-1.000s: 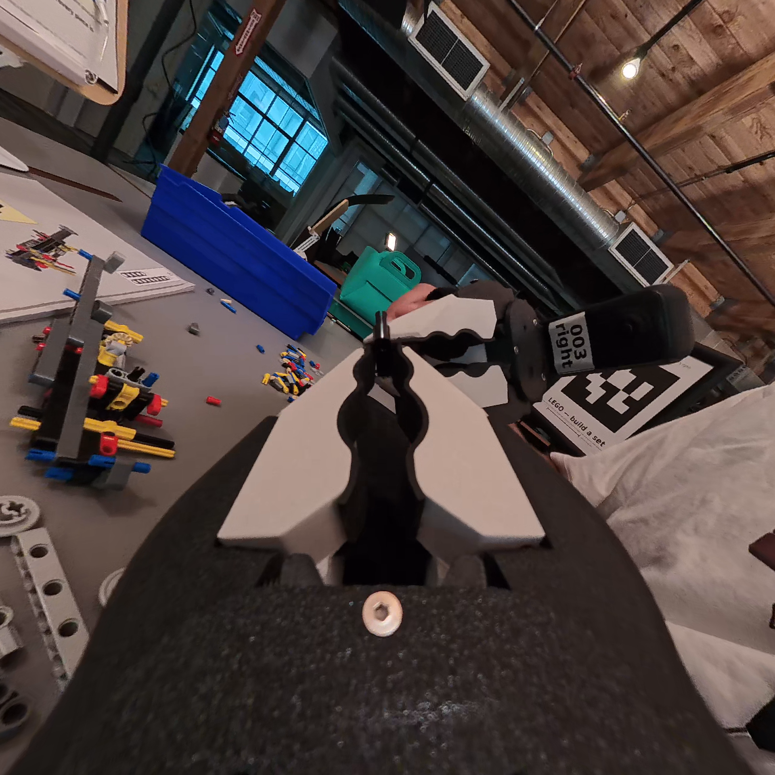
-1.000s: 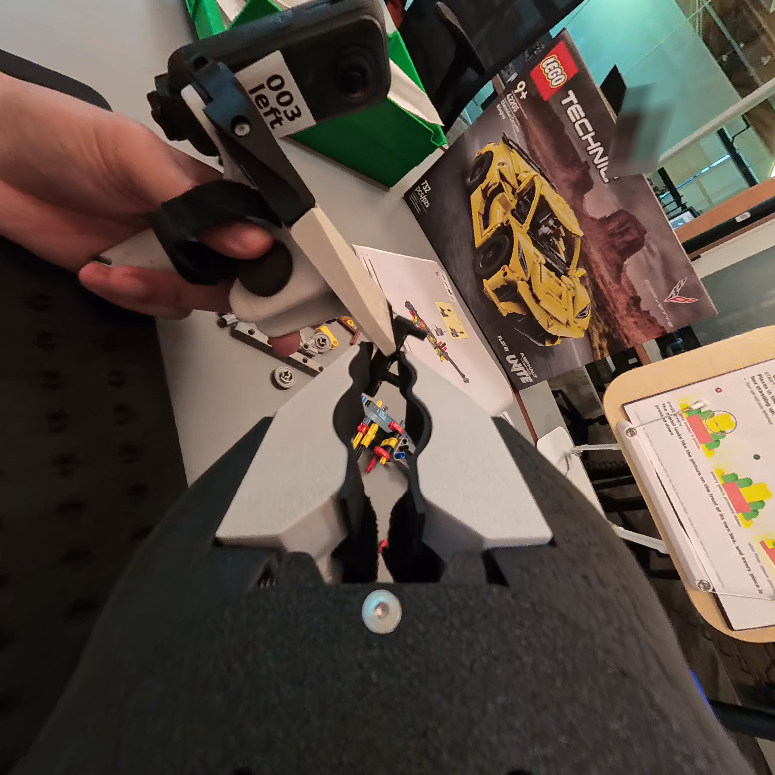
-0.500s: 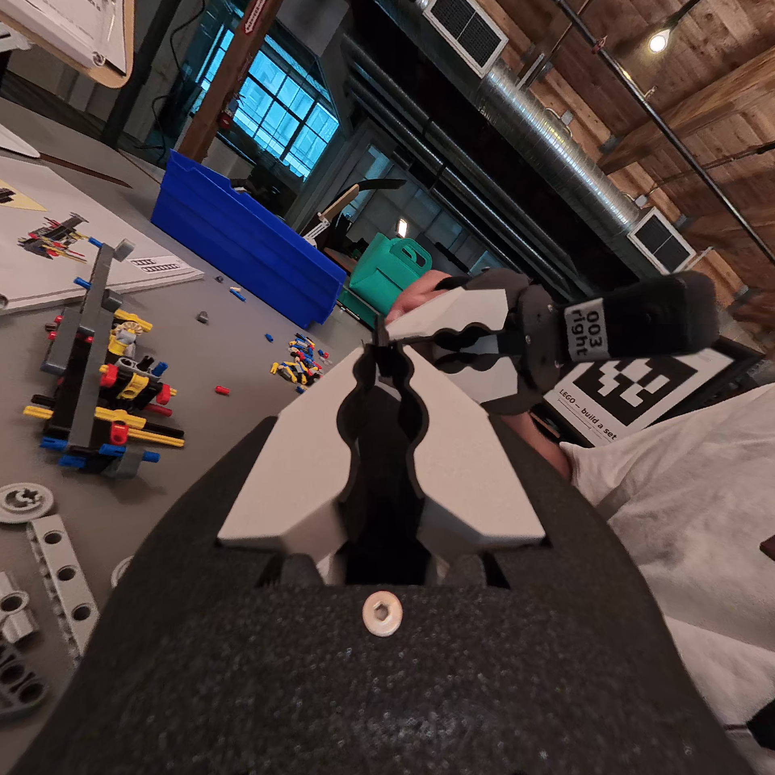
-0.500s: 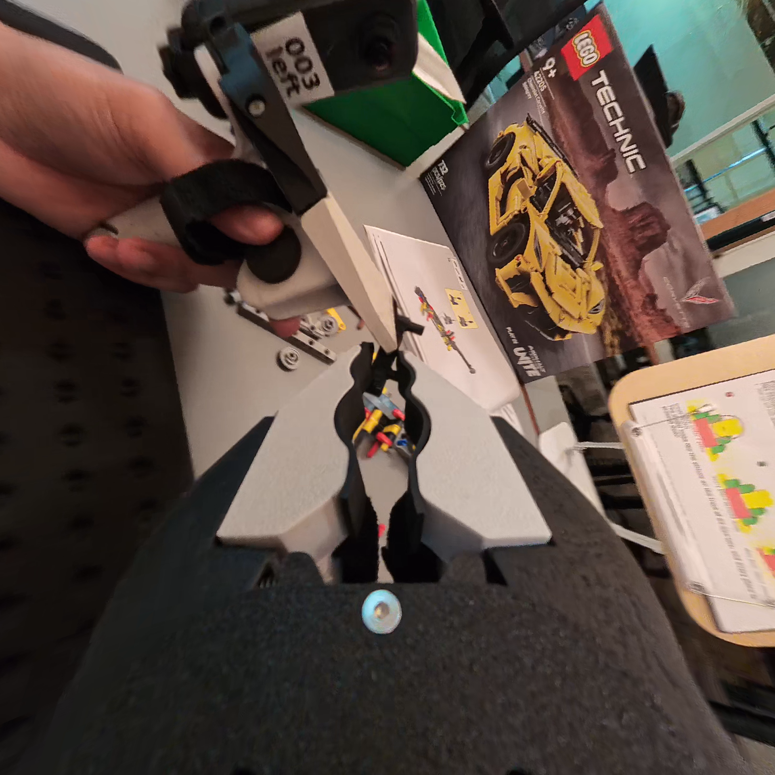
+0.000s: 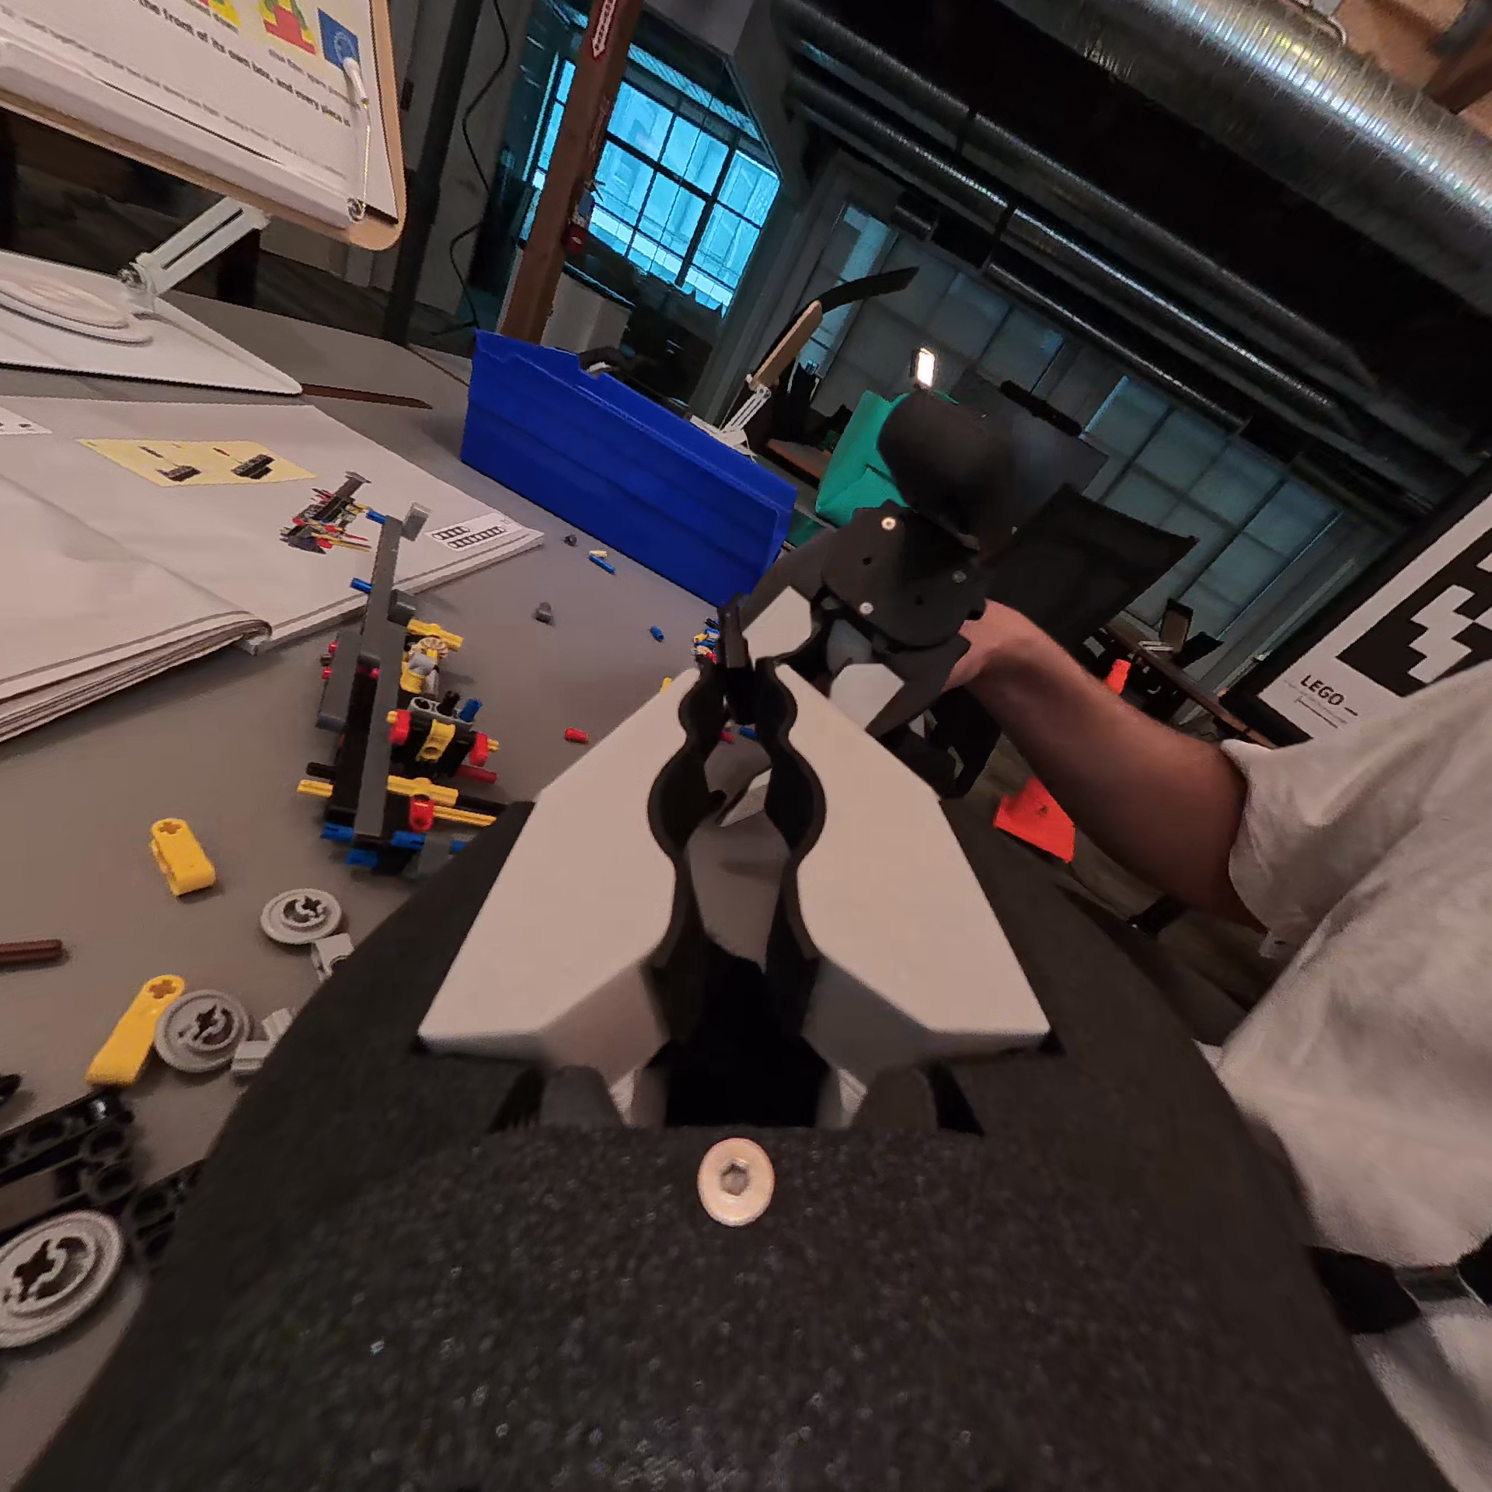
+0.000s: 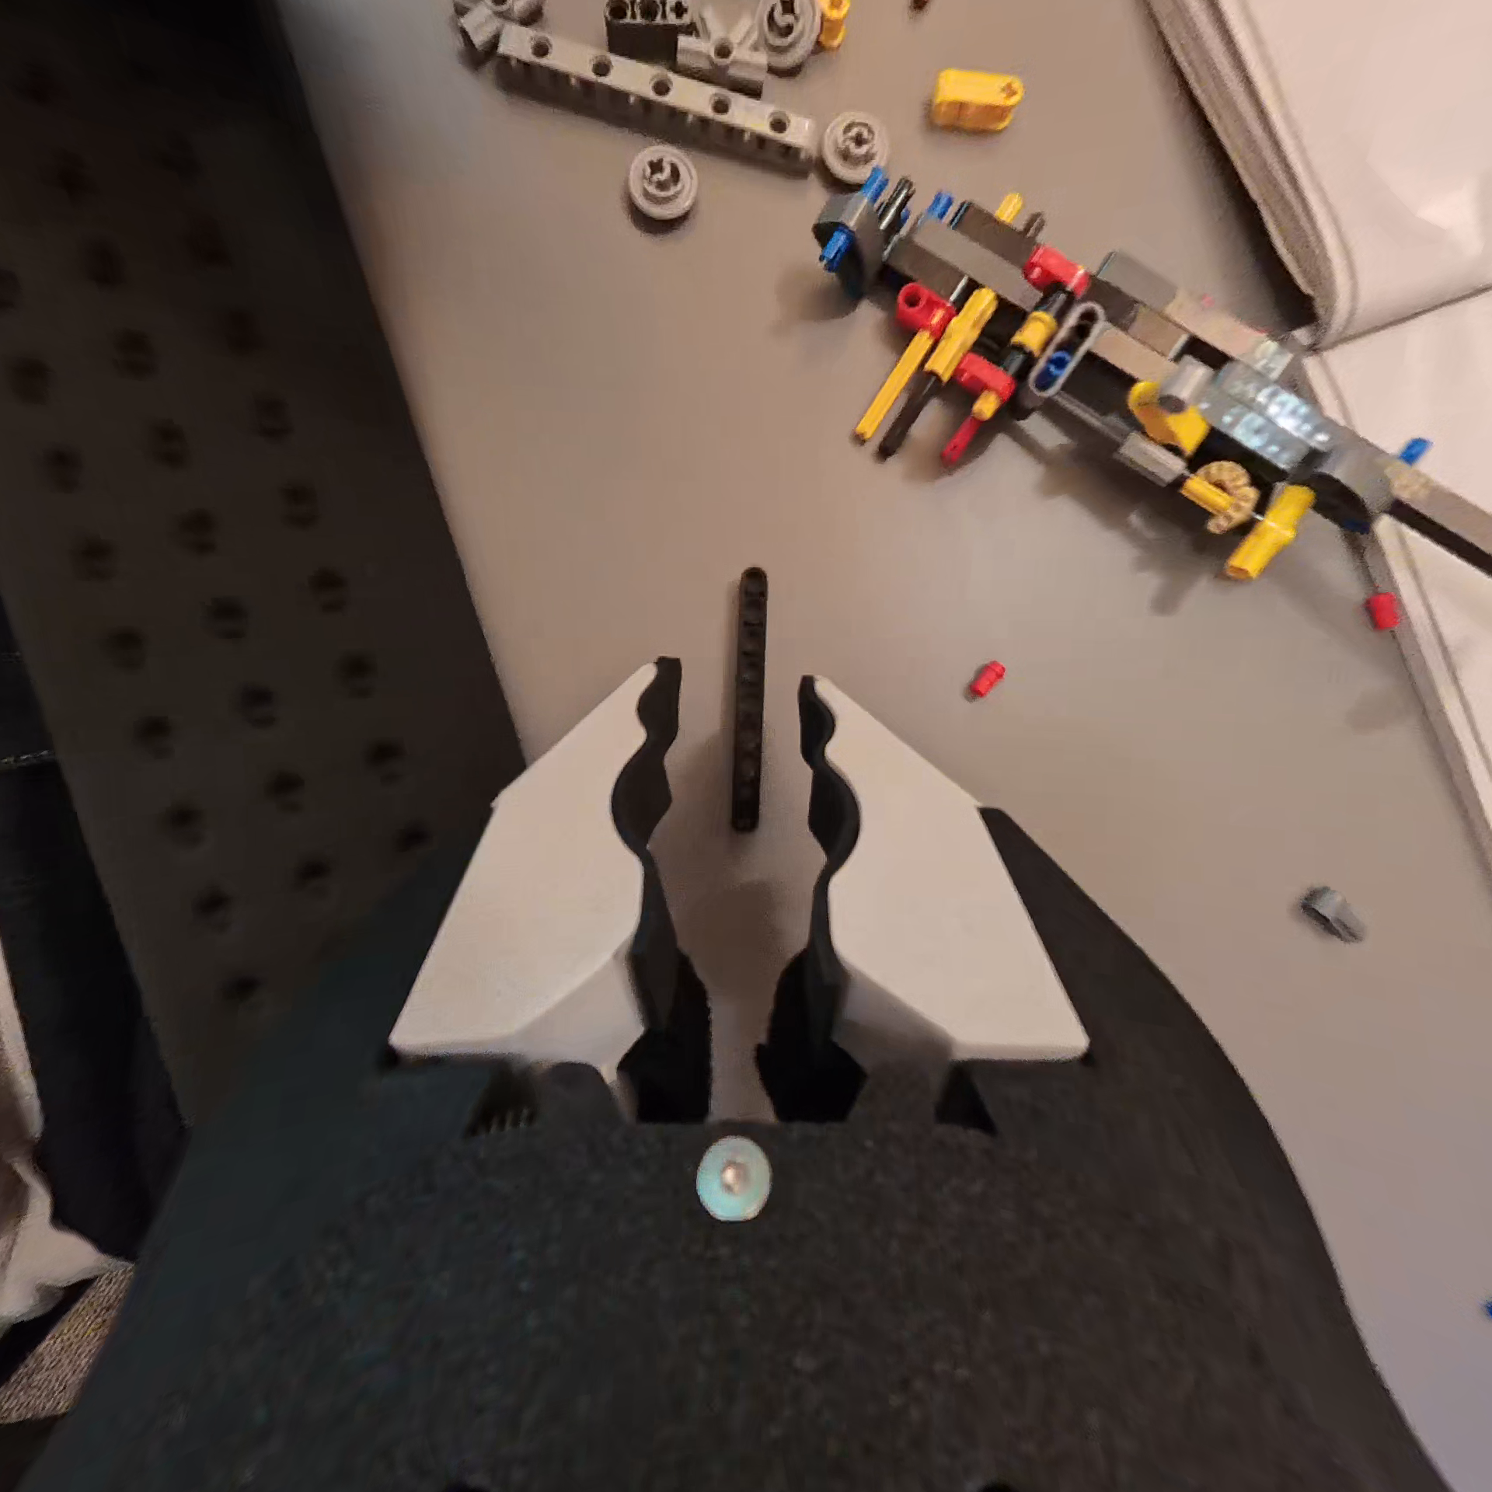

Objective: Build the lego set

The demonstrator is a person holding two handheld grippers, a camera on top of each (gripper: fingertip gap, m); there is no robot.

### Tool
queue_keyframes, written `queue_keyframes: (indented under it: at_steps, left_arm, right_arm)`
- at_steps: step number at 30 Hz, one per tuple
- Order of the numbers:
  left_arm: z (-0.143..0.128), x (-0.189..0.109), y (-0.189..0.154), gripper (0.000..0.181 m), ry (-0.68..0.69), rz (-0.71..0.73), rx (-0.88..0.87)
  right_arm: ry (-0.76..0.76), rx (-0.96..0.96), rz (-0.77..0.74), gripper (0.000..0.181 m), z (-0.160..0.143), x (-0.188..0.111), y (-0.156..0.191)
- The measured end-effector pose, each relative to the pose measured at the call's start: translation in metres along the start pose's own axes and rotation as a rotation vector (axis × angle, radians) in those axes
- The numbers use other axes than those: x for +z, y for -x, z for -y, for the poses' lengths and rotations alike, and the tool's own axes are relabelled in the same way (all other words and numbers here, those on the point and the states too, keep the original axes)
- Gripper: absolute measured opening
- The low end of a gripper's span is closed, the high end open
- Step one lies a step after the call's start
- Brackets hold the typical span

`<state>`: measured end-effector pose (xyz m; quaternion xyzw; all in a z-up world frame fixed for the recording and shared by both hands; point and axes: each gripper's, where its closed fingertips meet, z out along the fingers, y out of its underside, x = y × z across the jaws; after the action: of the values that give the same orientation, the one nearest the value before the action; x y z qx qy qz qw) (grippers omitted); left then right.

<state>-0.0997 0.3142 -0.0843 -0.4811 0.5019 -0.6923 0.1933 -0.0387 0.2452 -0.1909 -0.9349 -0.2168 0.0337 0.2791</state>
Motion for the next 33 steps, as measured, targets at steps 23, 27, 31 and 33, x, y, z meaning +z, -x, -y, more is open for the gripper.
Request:
queue_keyframes:
  at_steps: [23, 27, 31, 33]
  left_arm:
    - [-0.014, 0.008, -0.018, 0.006, 0.089, -0.113, 0.018]
    - [-0.026, 0.013, -0.029, 0.006, 0.150, -0.135, 0.112]
    - [-0.028, 0.014, -0.034, 0.006, 0.159, -0.167, 0.114]
    - [-0.030, 0.015, -0.036, 0.006, 0.174, -0.183, 0.107]
  right_arm:
    - [-0.705, 0.208, 0.340, 0.006, 0.112, -0.072, 0.010]
    - [-0.663, 0.145, 0.440, 0.007, 0.124, -0.074, 0.029]
    - [-0.629, 0.153, 0.517, 0.006, 0.122, -0.068, 0.037]
    - [-0.629, 0.165, 0.540, 0.006, 0.121, -0.063, 0.039]
